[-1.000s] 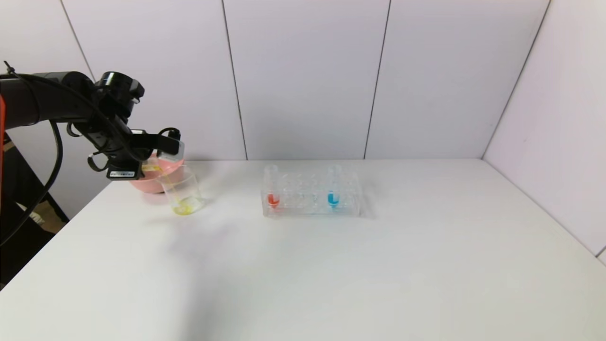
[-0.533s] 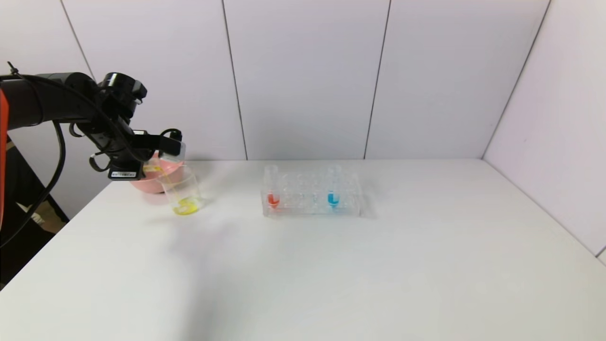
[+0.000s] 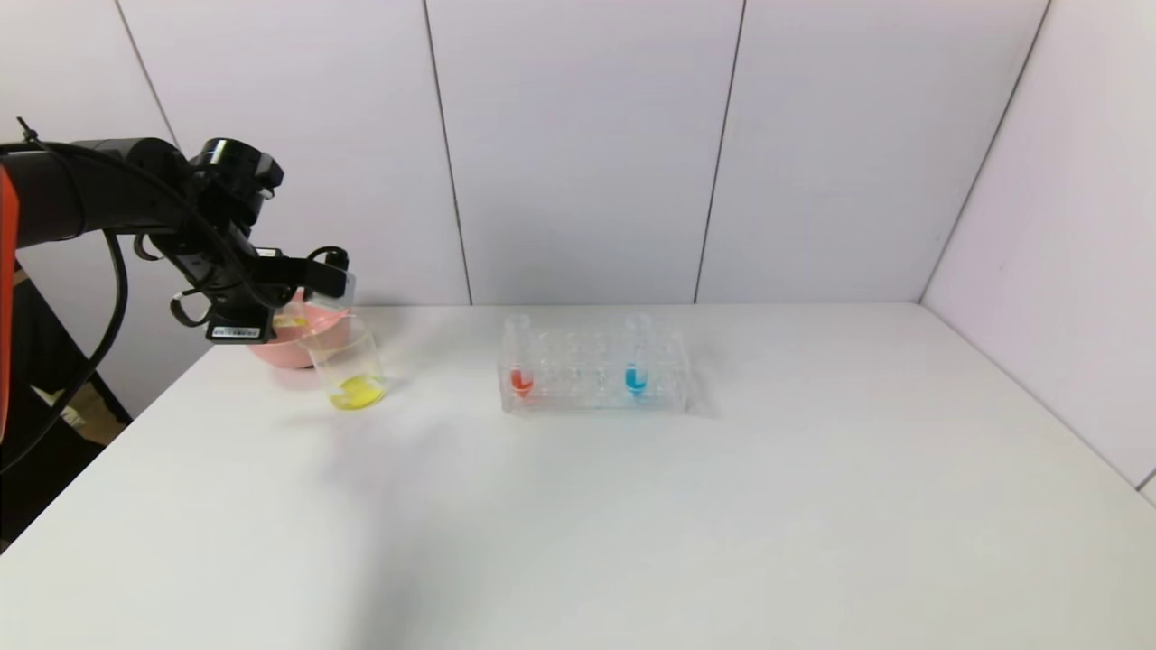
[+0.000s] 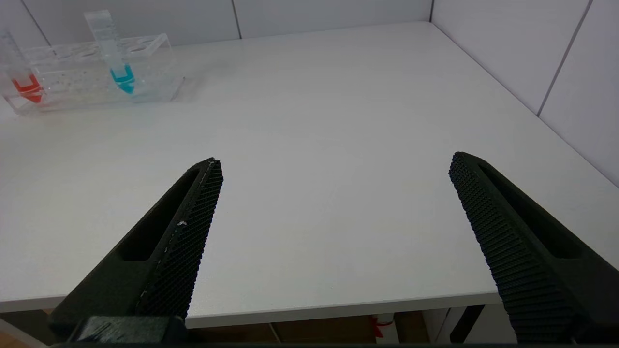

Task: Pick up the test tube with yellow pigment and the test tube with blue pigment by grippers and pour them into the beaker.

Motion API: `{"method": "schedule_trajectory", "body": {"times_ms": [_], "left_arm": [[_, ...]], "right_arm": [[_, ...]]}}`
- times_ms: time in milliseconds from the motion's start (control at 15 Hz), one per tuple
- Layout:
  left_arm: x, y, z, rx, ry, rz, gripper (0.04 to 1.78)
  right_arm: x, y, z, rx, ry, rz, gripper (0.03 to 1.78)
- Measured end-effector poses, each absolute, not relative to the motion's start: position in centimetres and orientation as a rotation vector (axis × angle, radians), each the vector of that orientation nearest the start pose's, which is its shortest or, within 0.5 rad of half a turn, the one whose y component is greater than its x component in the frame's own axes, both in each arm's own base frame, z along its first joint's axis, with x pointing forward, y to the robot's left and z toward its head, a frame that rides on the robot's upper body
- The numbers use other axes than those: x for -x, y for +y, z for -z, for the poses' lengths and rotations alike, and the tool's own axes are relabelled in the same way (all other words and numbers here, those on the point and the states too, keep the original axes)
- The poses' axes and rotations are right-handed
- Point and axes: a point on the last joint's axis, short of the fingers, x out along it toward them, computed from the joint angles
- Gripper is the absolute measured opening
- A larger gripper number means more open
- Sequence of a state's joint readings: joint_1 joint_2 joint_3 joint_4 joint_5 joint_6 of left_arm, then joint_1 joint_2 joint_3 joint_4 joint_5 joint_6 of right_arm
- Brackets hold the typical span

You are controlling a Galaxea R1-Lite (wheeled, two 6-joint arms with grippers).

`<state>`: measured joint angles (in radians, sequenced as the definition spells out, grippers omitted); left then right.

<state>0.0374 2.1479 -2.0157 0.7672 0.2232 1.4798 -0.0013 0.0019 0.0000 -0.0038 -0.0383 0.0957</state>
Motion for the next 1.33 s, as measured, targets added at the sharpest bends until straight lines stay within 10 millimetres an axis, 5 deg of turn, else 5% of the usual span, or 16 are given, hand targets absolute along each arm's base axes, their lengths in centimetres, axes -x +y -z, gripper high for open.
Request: {"method": "schedule_trajectory", "body": {"times_ms": [1333], "left_arm": [[-41.01,1.55,-22.42,-1.468,0.929,0.447,0.47]], "right_arm": [[2.27,-0.08,-7.60,-0.096,-0.004,0.039,1.71]]}}
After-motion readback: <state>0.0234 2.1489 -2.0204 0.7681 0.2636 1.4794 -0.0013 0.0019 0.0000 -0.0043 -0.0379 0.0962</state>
